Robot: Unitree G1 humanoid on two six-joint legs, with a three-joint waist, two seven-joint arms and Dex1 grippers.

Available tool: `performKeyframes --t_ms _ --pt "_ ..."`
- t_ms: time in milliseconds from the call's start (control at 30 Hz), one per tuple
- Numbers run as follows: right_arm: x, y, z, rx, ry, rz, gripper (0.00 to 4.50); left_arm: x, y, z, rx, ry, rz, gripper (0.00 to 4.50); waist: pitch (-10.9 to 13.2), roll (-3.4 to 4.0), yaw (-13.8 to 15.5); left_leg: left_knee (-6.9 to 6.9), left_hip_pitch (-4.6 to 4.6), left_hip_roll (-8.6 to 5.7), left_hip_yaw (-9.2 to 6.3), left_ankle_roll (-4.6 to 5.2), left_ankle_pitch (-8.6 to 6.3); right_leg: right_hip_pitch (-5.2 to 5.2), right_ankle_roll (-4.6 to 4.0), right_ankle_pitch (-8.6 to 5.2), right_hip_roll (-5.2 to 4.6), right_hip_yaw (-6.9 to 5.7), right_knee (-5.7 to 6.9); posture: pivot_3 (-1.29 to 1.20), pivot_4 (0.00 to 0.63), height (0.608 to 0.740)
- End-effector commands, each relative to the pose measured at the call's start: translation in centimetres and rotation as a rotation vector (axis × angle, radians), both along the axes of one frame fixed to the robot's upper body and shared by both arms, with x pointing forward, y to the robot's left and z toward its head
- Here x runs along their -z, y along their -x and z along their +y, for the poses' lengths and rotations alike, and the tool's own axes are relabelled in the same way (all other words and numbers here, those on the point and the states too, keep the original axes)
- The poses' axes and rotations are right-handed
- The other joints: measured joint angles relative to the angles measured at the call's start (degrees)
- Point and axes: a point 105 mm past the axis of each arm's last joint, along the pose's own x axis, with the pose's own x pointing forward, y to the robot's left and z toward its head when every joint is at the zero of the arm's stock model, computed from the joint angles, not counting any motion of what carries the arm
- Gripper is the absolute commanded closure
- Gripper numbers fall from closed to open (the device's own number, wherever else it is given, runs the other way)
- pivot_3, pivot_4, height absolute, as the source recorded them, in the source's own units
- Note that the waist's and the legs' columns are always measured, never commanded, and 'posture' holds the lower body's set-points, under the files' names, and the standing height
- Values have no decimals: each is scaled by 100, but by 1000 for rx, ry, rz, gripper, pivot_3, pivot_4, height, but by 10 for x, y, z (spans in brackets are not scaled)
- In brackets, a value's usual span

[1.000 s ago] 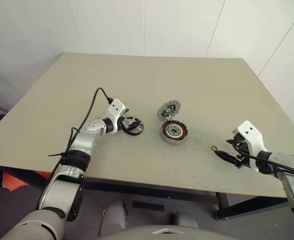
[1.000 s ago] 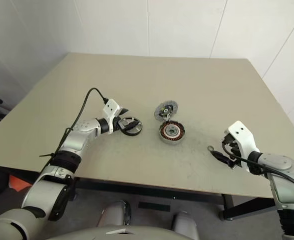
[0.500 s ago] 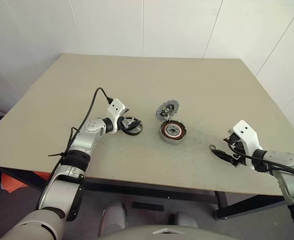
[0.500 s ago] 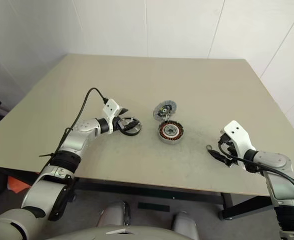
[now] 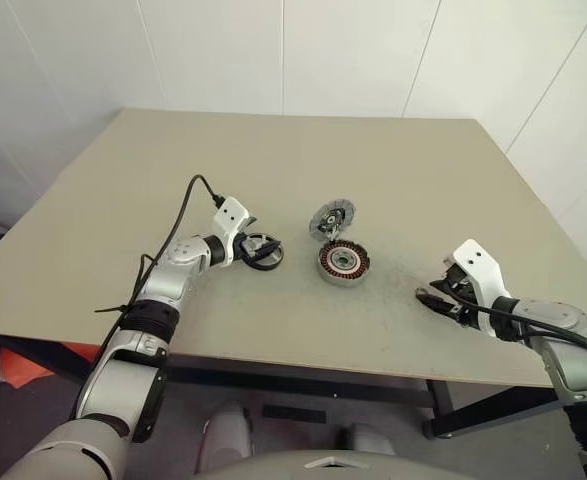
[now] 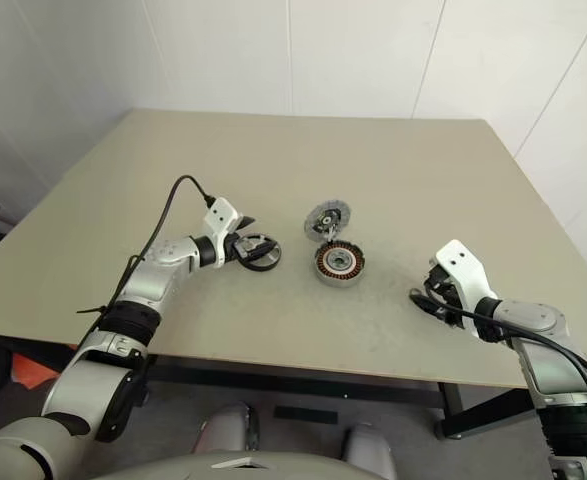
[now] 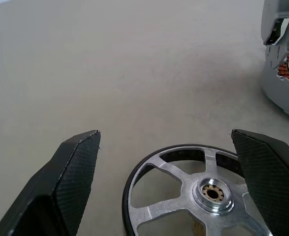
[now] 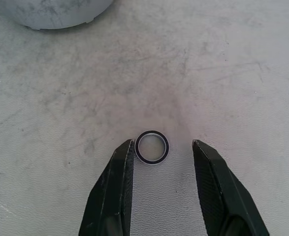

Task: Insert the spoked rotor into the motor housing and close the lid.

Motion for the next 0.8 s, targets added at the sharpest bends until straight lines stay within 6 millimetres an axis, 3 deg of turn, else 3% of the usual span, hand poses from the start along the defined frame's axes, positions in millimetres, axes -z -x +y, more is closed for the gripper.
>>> performKeyframes --t_ms 33,333,533,800 --pt "2 -3 2 8 0 2 2411 -19 -6 1 -3 4 -68 0 0 0 0 0 1 0 0 0 0 0 2 -1 0 0 0 0 0 740" --pt "6 -3 2 32 -21 41 2411 -22 -7 3 -8 4 -78 0 -7 -11 -3 0 6 0 -1 0 0 -3 3 -2 0 0 -1 0 0 740" --pt "9 -2 4 22 -25 65 3865 -22 -7 4 -13 4 -80 0 -9 -15 -4 0 8 0 -2 -1 0 -3 4 -2 0 1 -2 0 0 740" --pt "9 -5 5 20 -23 60 3868 -22 -7 3 -14 4 -81 0 -10 -17 -8 0 9 0 -5 -1 -1 -5 4 -2 0 0 -5 0 0 740"
